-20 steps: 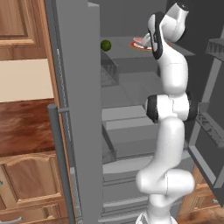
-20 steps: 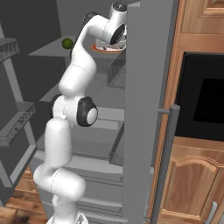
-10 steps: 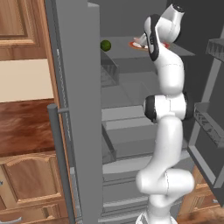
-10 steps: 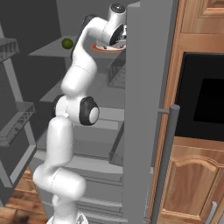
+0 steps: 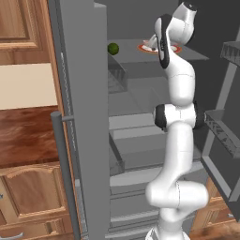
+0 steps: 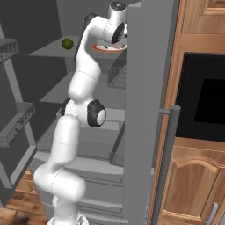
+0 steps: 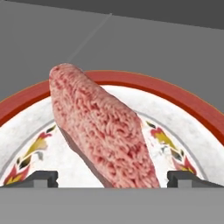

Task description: Retrieve the steak from the fridge and place it on the cutting board.

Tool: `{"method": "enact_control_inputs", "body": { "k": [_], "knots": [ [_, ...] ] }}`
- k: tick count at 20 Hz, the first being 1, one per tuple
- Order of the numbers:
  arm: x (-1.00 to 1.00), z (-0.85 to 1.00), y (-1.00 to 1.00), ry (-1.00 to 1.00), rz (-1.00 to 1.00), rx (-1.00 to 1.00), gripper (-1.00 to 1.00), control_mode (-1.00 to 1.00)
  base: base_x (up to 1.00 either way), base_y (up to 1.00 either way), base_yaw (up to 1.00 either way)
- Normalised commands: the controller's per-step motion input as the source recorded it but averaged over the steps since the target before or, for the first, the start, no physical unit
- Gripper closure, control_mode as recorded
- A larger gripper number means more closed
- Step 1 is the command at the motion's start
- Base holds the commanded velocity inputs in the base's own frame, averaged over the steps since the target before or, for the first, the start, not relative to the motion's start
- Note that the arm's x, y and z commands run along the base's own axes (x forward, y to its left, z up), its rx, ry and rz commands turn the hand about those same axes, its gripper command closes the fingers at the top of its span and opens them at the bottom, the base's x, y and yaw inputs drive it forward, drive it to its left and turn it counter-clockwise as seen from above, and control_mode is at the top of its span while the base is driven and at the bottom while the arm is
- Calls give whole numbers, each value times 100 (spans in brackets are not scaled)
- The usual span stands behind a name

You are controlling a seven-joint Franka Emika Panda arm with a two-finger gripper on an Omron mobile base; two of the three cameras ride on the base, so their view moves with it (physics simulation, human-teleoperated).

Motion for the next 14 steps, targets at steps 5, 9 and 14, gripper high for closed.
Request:
{"method": "enact_control_inputs", "body": {
  "k": [5, 9, 14],
  "knots": [
    [-5, 0, 0, 0, -1, 0, -100, -100, 0, 0, 0],
    [6, 0, 0, -2, -6, 0, -100, -100, 0, 0, 0],
    [23, 2, 0, -2, -5, 0, -100, -100, 0, 0, 0]
  ]
}}
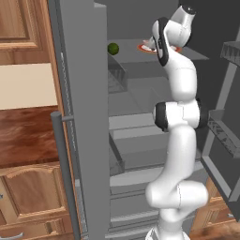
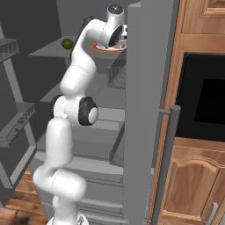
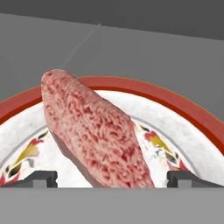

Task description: Retrieve the steak from the fridge and place it on the cutting board.

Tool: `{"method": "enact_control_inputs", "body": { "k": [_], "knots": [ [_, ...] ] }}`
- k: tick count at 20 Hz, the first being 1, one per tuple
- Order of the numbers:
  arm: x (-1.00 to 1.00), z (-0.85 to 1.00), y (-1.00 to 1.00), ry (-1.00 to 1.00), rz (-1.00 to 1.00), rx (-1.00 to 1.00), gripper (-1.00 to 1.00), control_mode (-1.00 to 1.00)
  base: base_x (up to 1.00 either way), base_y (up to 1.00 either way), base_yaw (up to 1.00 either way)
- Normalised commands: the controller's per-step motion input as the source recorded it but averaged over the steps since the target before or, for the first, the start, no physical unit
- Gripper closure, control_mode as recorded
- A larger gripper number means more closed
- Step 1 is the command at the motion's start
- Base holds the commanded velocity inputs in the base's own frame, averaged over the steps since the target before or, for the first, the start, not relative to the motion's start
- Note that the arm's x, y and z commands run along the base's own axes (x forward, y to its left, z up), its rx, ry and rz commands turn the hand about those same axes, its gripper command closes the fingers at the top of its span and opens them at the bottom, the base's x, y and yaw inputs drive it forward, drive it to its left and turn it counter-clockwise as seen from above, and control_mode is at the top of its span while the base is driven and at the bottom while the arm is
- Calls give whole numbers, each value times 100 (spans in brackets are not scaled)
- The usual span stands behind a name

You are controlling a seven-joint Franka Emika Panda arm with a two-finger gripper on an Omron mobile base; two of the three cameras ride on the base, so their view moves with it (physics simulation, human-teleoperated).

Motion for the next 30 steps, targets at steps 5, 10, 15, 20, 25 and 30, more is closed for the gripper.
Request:
{"method": "enact_control_inputs", "body": {
  "k": [5, 10, 15, 20, 25, 30],
  "knots": [
    [13, 4, -4, 0, 0, 0, -100, -100, 0, 0, 0],
    [-3, 0, -2, 0, 0, 0, 100, -100, 0, 0, 0],
    [-2, 0, 0, 0, 0, 0, 100, -100, 0, 0, 0],
    [-1, 0, 0, 0, -1, 0, 100, -100, 0, 0, 0],
    [-21, 10, 14, 0, -13, 0, 100, -100, 0, 0, 0],
    [-25, 0, 28, -3, -22, 0, 100, -100, 0, 0, 0]
  ]
}}
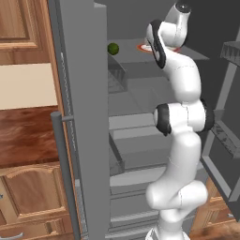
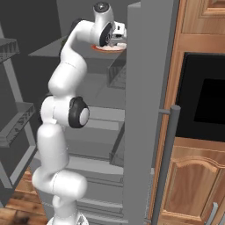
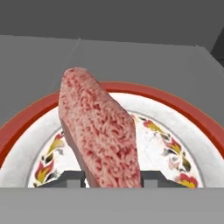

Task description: Retrieve the steak from the fridge and place it on the cutting board.

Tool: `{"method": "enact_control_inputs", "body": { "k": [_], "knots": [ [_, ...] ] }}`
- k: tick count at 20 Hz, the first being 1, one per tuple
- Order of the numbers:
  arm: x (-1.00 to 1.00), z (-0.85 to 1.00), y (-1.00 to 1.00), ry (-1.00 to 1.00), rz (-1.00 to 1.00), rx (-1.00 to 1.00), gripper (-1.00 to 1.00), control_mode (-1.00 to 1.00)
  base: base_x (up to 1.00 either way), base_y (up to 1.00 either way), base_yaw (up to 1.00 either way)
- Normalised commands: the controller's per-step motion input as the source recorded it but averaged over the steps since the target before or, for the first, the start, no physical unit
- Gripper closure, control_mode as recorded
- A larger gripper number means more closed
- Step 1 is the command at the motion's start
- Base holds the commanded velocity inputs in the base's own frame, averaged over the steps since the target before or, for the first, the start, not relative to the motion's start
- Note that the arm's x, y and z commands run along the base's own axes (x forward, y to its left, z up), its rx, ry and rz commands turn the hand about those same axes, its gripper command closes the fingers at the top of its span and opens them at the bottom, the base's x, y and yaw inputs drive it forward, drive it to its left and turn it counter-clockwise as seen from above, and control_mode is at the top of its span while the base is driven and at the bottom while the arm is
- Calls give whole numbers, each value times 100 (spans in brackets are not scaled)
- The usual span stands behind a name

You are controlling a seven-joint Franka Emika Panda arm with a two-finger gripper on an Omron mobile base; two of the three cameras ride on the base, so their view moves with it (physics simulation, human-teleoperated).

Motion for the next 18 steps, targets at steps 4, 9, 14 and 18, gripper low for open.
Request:
{"method": "enact_control_inputs", "body": {
  "k": [4, 9, 14, 18],
  "knots": [
    [-28, 0, 21, -7, -27, 0, 100, -100, 0, 0, 0],
    [-63, 0, 2, -1, -28, 0, 100, -100, 0, 0, 0],
    [-79, 0, 0, 0, -27, 0, 100, -100, 0, 0, 0],
    [-76, 0, 0, -2, -24, 6, 100, -100, 0, 0, 0]
  ]
}}
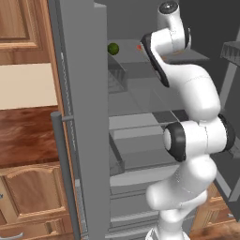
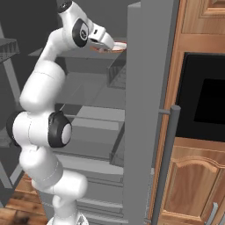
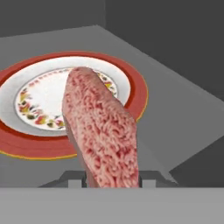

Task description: Retrieve the steak from the fridge and place it on the cutting board.

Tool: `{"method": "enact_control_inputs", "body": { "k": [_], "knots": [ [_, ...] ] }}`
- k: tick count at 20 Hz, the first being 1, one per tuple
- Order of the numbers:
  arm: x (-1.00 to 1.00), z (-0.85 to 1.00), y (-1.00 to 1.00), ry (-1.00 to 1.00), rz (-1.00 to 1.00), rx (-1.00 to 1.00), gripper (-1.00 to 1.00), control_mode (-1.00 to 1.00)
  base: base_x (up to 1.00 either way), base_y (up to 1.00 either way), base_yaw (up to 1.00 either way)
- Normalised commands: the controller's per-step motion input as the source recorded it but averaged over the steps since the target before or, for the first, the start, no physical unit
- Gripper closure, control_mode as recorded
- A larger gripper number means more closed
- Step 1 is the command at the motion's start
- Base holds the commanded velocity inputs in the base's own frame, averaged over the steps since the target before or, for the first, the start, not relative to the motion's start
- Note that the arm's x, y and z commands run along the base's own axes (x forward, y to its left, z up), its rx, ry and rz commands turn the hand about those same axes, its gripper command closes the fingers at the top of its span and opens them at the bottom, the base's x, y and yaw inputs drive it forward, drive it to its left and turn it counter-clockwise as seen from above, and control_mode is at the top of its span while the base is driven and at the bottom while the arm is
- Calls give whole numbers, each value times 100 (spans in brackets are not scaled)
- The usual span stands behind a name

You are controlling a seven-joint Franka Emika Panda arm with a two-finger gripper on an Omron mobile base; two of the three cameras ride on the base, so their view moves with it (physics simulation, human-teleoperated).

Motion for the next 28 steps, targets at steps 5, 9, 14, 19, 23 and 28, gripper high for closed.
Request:
{"method": "enact_control_inputs", "body": {
  "k": [5, 9, 14, 19, 23, 28],
  "knots": [
    [-87, 11, 0, -6, -19, 9, 100, -100, 0, 0, 0],
    [-94, 14, 5, 0, -12, 5, 100, -100, 0, 0, 0],
    [-95, 3, 28, 0, -4, 1, 100, -100, 0, 0, 0],
    [-80, 0, 4, 0, 0, 0, 100, -100, 0, 0, 0],
    [-84, 0, 0, 3, 0, 0, 100, -100, 0, 0, 0],
    [-80, -6, 16, 7, 2, 0, 100, -100, 0, 0, 0]
  ]
}}
